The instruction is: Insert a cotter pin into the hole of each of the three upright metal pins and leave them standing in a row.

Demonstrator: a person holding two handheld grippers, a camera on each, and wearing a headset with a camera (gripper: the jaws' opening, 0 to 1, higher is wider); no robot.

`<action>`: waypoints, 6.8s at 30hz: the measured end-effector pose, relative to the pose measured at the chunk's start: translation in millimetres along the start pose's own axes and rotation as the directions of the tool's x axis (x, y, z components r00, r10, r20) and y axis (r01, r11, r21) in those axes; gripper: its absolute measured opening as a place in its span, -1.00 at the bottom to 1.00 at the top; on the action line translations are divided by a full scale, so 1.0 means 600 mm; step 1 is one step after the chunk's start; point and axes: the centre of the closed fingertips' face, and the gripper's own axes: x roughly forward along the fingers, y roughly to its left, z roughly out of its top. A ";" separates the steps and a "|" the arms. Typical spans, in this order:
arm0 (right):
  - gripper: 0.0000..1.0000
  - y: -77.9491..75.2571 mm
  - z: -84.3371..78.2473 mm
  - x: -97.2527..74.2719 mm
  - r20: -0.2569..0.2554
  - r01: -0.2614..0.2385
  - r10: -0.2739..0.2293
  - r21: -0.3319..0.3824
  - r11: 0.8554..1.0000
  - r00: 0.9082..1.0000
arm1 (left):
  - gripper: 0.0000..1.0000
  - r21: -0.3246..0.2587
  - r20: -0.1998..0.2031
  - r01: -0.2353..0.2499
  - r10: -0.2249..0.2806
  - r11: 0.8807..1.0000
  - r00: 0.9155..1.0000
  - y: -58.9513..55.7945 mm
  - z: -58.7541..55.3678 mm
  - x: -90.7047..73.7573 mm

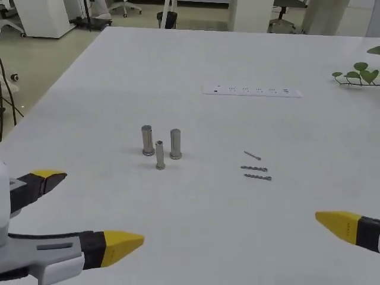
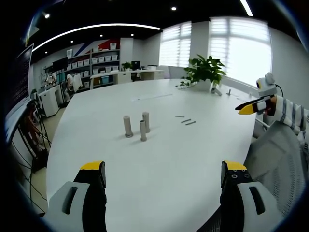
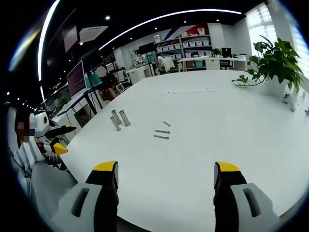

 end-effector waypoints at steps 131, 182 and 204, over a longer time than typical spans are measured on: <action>0.55 -0.032 -0.057 0.017 -0.125 0.059 -0.057 0.009 0.998 0.990 | -0.90 0.207 -0.115 0.218 -0.197 0.954 0.974 0.081 0.049 0.272; 0.51 -0.015 -0.030 0.008 -0.051 -0.041 0.040 -0.027 0.999 0.998 | -0.90 0.203 -0.114 0.282 -0.264 0.938 0.958 -0.138 0.026 0.235; 0.49 -0.006 -0.024 -0.003 -0.029 -0.046 0.045 -0.044 0.998 0.999 | -0.90 0.217 -0.131 0.282 -0.258 0.935 0.957 -0.148 0.011 0.238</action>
